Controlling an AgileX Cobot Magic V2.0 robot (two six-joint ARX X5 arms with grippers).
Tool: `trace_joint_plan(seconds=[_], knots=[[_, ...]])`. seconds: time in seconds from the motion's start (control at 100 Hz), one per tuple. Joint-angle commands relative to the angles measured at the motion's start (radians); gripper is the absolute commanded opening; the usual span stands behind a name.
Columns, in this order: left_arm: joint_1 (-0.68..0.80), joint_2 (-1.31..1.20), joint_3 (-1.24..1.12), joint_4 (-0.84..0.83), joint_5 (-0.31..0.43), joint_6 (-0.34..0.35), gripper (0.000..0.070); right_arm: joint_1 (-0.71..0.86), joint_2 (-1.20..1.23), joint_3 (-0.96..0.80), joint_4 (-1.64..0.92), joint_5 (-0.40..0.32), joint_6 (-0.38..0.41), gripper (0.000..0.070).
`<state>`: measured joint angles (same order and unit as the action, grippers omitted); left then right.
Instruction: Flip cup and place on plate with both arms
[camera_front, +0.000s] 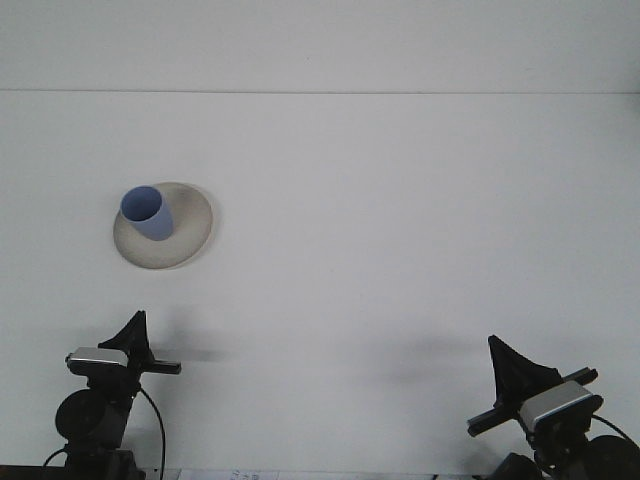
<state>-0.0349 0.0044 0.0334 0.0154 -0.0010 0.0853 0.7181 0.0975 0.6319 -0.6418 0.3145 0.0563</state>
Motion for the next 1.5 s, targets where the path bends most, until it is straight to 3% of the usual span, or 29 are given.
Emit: trace_joint_plan(seconds=[0.0, 0.11, 0.17, 0.25, 0.46, 0.53, 0.59, 0.79, 0.93, 1.49], knots=[[0.001, -0.001, -0.019, 0.013, 0.000, 0.000, 0.0016, 0.007, 0.000, 0.002, 0.013, 0.000, 0.000, 0.0006], [0.001, -0.001, -0.019, 0.013, 0.000, 0.000, 0.0016, 0.007, 0.000, 0.002, 0.013, 0.000, -0.001, 0.0006], [0.001, -0.001, -0.019, 0.013, 0.000, 0.000, 0.0016, 0.001, 0.000, 0.002, 0.014, 0.003, -0.051, 0.0006], [0.001, -0.001, -0.019, 0.013, 0.000, 0.000, 0.0016, -0.079, -0.001, -0.021, 0.068, -0.014, -0.056, 0.0006], [0.001, -0.001, -0.019, 0.013, 0.000, 0.001, 0.0016, -0.476, -0.081, -0.290, 0.356, -0.248, -0.085, 0.0006], [0.001, -0.001, -0.019, 0.014, 0.000, 0.000, 0.0016, -0.584, -0.096, -0.390, 0.438, -0.342, -0.060, 0.0006], [0.001, -0.001, -0.019, 0.013, 0.000, 0.000, 0.0016, -0.647, -0.096, -0.462, 0.500, -0.377, -0.030, 0.0006], [0.001, -0.001, -0.019, 0.016, 0.000, 0.000, 0.0016, -0.707, -0.096, -0.621, 0.650, -0.359, 0.010, 0.0006], [0.001, -0.001, -0.019, 0.016, 0.000, 0.000, 0.0016, -0.723, -0.096, -0.619, 0.612, -0.314, 0.001, 0.0006], [0.001, -0.001, -0.019, 0.016, 0.000, 0.000, 0.0016, -0.725, -0.096, -0.619, 0.615, -0.334, 0.007, 0.0006]])
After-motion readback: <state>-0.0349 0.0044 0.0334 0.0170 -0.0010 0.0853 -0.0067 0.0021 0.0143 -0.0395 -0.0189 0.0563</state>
